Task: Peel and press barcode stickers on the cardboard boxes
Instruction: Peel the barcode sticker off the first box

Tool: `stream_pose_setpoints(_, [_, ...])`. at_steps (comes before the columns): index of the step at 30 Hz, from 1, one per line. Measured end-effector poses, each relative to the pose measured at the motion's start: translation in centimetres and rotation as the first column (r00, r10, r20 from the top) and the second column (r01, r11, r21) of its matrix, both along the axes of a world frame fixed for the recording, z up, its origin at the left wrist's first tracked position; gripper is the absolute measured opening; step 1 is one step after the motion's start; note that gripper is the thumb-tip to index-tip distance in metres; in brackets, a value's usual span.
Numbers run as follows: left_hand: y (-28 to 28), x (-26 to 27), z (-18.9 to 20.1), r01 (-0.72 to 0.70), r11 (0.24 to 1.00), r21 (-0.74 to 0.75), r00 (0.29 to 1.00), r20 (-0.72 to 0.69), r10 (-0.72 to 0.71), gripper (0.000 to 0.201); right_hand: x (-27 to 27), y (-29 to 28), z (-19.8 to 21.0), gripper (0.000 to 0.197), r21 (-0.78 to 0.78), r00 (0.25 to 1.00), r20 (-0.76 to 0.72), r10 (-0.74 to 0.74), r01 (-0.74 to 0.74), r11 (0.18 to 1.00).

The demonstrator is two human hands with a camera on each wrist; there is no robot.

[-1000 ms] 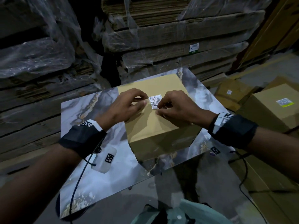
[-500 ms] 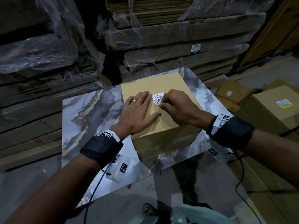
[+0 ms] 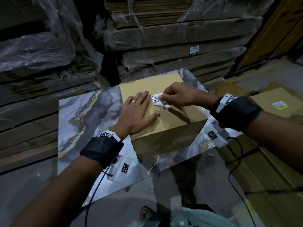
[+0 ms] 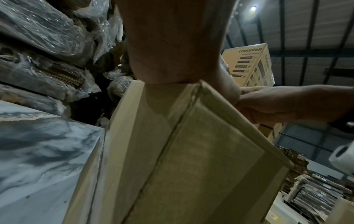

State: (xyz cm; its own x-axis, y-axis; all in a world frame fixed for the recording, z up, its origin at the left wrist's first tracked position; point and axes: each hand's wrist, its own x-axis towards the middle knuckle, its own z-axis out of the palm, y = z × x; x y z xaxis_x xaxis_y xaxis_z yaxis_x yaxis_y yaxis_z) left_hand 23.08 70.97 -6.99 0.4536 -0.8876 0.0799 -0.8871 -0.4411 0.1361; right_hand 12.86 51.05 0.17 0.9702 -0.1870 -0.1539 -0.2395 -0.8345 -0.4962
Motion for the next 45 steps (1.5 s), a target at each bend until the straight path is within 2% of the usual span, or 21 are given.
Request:
stream_pose_setpoints(3, [0.1,0.1,0.0,-0.009,1.0,-0.006,1.0,-0.003,0.009,0.097,-1.3,0.1,-0.2,0.028,-0.08,0.999,0.009,0.047,-0.046,0.996])
stream_pose_setpoints(5, [-0.1,0.1,0.0,-0.011,1.0,-0.003,1.0,-0.003,0.011,0.096,-2.3,0.7,-1.4,0.033,-0.092,0.99,0.139,-0.003,0.016,0.996])
stream_pose_setpoints(7, [-0.3,0.1,0.0,-0.013,1.0,-0.001,1.0,-0.005,0.013,0.096,-2.9,1.4,-2.4,0.023,-0.056,0.964,0.26,-0.062,0.079,0.995])
stream_pose_setpoints(9, [-0.3,0.1,0.0,-0.017,1.0,-0.003,1.0,-0.006,0.017,0.096,-2.9,1.7,-3.0,0.016,-0.065,0.949,0.305,-0.082,0.107,0.992])
stream_pose_setpoints(14, [-0.2,0.0,0.1,-0.018,1.0,-0.015,1.0,-0.012,0.018,0.096,-2.5,1.8,-3.0,0.017,-0.137,0.966,0.256,-0.019,0.056,0.989])
stream_pose_setpoints(19, [-0.2,0.0,0.2,-0.02,1.0,-0.019,1.0,-0.012,0.02,0.095,-1.2,1.1,-1.8,0.018,-0.176,0.993,0.107,0.056,-0.036,0.984])
stream_pose_setpoints(26, [-0.2,0.0,0.0,-0.017,1.0,-0.024,1.0,-0.003,0.017,0.095,0.1,0.3,-0.2,0.018,-0.207,0.993,-0.037,0.111,-0.117,0.971])
stream_pose_setpoints(31, [-0.2,0.0,0.0,-0.018,0.999,-0.031,1.0,0.003,0.018,0.094,0.7,-0.1,0.2,0.013,-0.204,0.99,-0.05,0.132,-0.14,0.969])
stream_pose_setpoints(36, [-0.1,0.0,0.1,-0.018,0.999,-0.04,1.0,-0.002,0.018,0.094,0.2,-0.1,0.0,0.016,-0.224,0.979,-0.044,0.2,-0.205,0.953])
stream_pose_setpoints(41, [-0.2,0.1,-0.2,-0.017,0.999,-0.028,1.0,0.006,0.018,0.093,-1.0,-1.6,0.4,0.024,-0.011,0.992,0.006,0.13,-0.13,0.991])
stream_pose_setpoints(45, [-0.2,0.0,0.0,-0.02,0.999,-0.025,1.0,0.008,0.02,0.094,-1.4,-1.2,-1.4,0.022,-0.119,0.985,0.104,0.137,-0.125,0.985])
